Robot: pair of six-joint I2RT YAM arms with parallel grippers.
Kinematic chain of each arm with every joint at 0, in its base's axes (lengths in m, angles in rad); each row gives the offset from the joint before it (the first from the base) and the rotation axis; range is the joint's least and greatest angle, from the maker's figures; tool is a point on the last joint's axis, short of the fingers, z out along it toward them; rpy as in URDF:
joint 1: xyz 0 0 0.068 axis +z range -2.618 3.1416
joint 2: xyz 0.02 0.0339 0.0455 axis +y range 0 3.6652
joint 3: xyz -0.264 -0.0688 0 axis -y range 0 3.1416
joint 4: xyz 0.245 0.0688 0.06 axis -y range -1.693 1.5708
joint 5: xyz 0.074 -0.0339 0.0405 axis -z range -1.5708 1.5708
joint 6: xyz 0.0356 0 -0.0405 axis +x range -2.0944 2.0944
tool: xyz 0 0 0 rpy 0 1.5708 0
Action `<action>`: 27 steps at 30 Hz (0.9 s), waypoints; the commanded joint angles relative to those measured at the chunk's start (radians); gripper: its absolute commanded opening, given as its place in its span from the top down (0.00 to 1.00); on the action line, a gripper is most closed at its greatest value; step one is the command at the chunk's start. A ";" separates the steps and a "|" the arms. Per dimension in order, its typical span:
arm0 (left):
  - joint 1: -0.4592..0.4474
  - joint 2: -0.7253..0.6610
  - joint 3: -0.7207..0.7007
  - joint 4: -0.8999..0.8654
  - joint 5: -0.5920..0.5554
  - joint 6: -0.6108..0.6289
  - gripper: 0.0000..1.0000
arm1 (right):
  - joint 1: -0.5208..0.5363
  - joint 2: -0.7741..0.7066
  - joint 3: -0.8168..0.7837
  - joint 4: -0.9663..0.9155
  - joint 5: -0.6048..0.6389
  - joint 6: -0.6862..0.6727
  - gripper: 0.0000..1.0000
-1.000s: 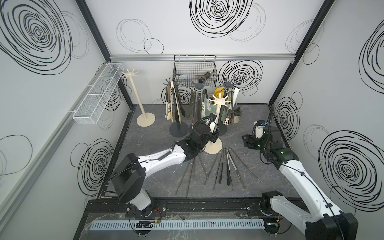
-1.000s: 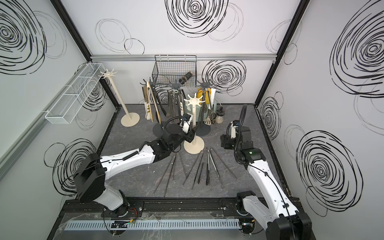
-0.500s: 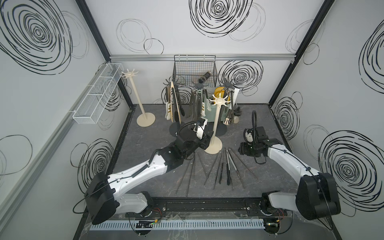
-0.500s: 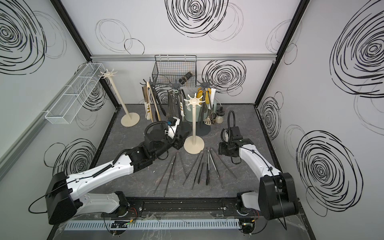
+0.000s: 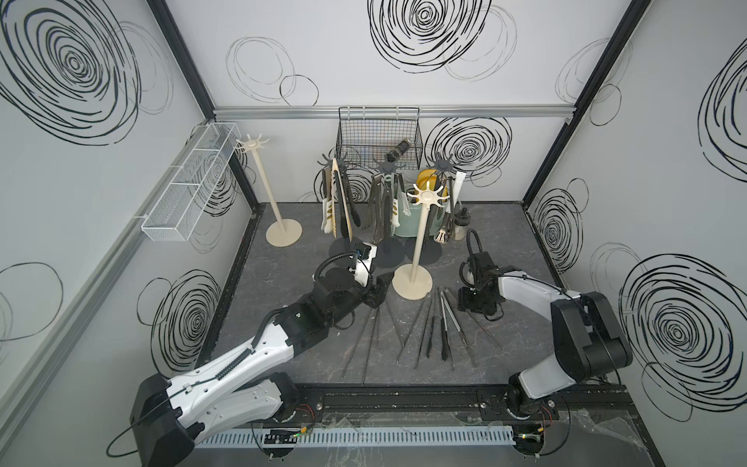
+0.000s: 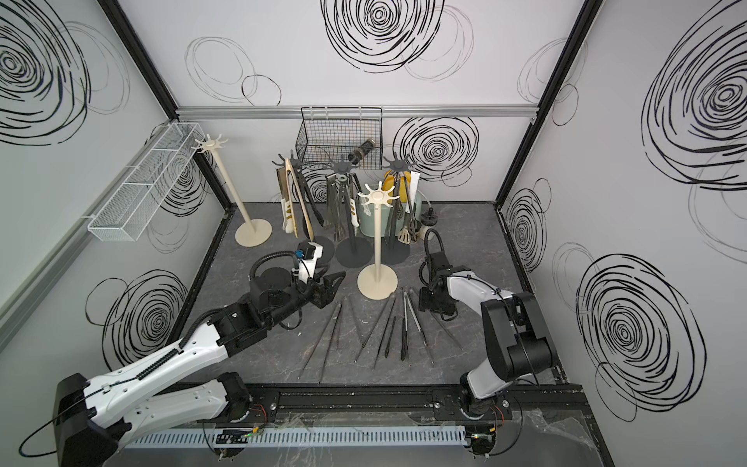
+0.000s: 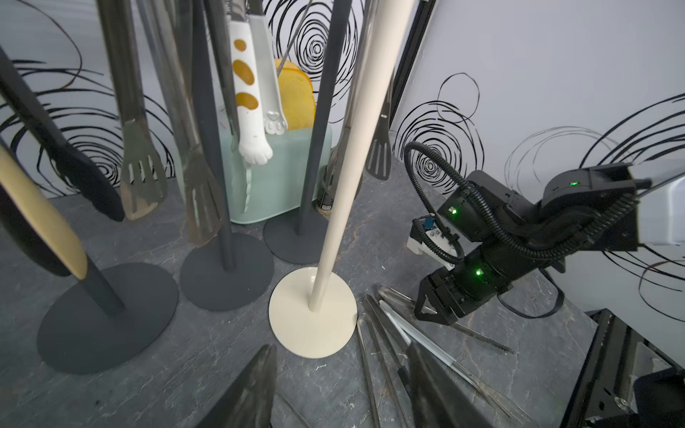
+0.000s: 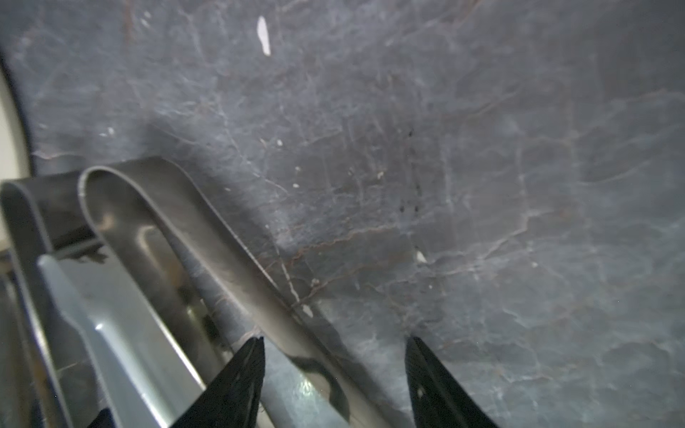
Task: Hang food tongs on kitchen utensil racks
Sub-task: Pick up the food tongs from the center of the board.
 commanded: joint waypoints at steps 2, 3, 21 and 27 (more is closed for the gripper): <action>0.045 -0.044 -0.064 -0.078 0.014 -0.087 0.40 | 0.005 0.057 0.018 0.019 0.068 0.047 0.41; 0.056 -0.053 -0.077 -0.090 0.020 -0.099 0.40 | 0.002 0.065 0.018 0.020 0.079 0.051 0.43; 0.116 -0.091 -0.224 -0.200 0.084 -0.241 0.45 | -0.201 0.168 0.070 0.081 0.123 -0.017 0.88; 0.127 -0.063 -0.225 -0.244 0.094 -0.242 0.49 | -0.245 0.204 0.090 0.109 0.113 -0.053 0.95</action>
